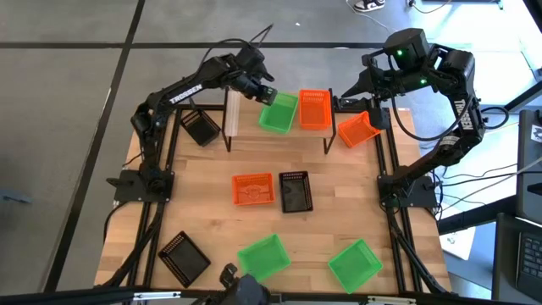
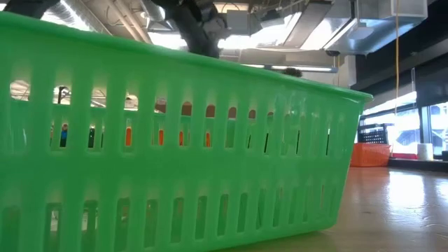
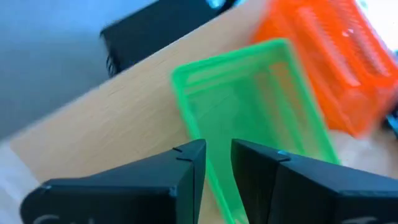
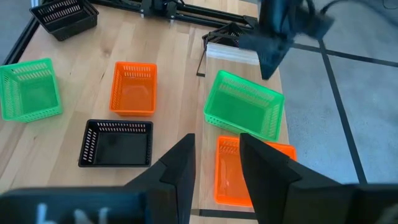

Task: Stack baskets on shelf by color
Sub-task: Put the top green bin on the shelf

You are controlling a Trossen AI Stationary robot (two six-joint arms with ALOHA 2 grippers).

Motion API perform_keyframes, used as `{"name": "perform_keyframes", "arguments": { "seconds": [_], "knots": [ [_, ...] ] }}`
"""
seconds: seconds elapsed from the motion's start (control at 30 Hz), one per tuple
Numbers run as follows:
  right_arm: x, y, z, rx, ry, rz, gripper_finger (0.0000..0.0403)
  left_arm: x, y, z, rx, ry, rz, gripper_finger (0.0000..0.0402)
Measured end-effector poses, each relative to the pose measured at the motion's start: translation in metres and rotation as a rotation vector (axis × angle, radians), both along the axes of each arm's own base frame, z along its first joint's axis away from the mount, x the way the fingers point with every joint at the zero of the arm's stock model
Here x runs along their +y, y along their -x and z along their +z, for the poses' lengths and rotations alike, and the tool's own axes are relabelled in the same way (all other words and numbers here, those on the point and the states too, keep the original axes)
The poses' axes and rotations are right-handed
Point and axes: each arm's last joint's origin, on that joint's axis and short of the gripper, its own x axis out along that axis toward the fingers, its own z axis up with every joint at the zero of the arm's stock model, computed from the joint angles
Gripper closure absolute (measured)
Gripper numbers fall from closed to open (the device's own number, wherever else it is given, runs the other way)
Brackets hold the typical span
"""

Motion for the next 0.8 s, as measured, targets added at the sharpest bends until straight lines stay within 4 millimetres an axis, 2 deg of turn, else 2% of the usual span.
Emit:
{"name": "perform_keyframes", "arguments": {
  "seconds": [0.1,0.2,0.3,0.43,0.57,0.67,0.8],
  "knots": [
    [0.000,0.000,0.000,0.000,0.000,0.000,0.0280,-0.022,0.008,0.023,0.001,-0.119,-0.182,0.0335],
    [0.000,0.000,0.000,0.000,0.000,0.000,0.0280,-0.058,0.013,0.047,-0.032,-0.246,-0.477,0.0335],
    [0.000,0.000,0.000,0.000,0.000,0.001,0.0280,-0.091,0.006,0.052,-0.037,-0.278,-0.664,0.0335],
    [0.000,0.000,0.000,0.000,0.000,0.000,0.0280,-0.121,-0.011,0.036,0.064,-0.272,-0.785,0.0338],
    [0.000,0.000,0.000,0.000,0.000,0.000,0.0280,-0.136,-0.033,0.011,0.190,-0.300,-0.863,0.0363],
    [0.000,0.000,0.000,0.000,-0.001,0.000,0.0280,-0.133,-0.044,-0.004,0.272,-0.343,-0.874,0.0392],
    [0.000,0.000,0.000,0.000,-0.002,-0.001,0.0280,-0.124,-0.058,-0.029,0.425,-0.410,-0.830,0.0398]
  ]
}}
